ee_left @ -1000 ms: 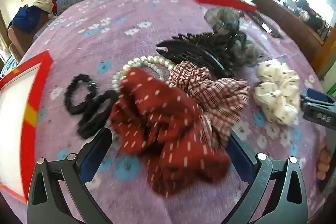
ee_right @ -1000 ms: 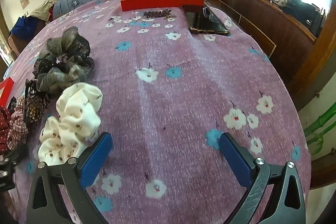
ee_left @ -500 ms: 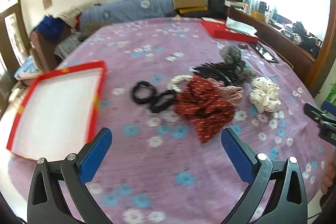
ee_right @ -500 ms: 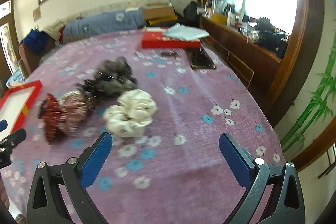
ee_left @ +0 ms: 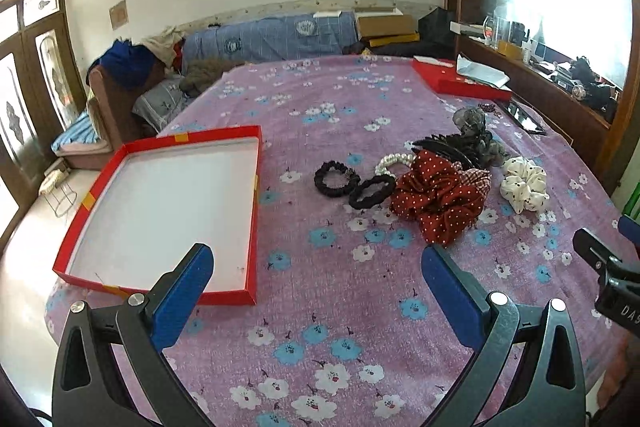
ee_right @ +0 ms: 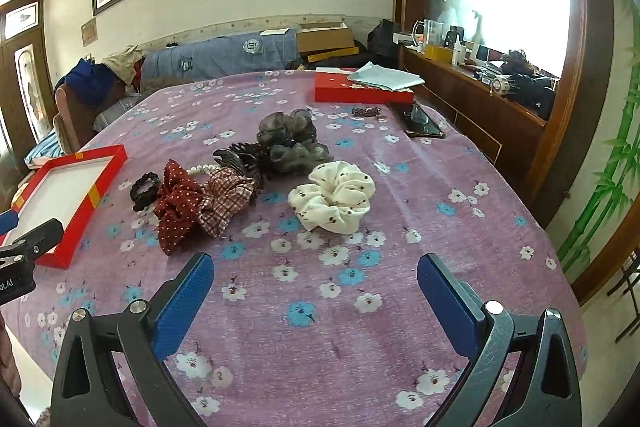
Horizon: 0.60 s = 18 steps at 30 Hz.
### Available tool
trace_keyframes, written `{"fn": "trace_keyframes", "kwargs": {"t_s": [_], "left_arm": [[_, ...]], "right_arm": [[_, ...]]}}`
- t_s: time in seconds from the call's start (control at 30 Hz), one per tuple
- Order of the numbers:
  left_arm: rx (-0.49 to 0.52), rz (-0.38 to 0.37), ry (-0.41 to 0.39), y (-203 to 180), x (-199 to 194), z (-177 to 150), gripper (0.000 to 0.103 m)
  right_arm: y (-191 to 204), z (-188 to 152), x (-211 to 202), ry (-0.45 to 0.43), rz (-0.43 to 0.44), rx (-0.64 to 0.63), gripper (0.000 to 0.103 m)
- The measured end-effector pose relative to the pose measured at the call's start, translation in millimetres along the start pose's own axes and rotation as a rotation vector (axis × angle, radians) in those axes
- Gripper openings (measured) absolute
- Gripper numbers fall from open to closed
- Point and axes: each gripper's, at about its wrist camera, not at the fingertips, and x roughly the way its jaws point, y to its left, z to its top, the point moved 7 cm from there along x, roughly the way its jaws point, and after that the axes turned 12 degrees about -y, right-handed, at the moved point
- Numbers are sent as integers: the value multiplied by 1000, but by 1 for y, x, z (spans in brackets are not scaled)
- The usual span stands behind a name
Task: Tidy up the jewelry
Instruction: 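Move both tools toward the pile of scrunchies on the bed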
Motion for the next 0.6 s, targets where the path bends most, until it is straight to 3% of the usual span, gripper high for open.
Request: {"fn": "trace_keyframes", "kwargs": {"t_s": [0.6], "left_arm": [[36,-90,151,-29,66,6,103]], "right_arm": [[6,17,53,86,35,17,103]]}}
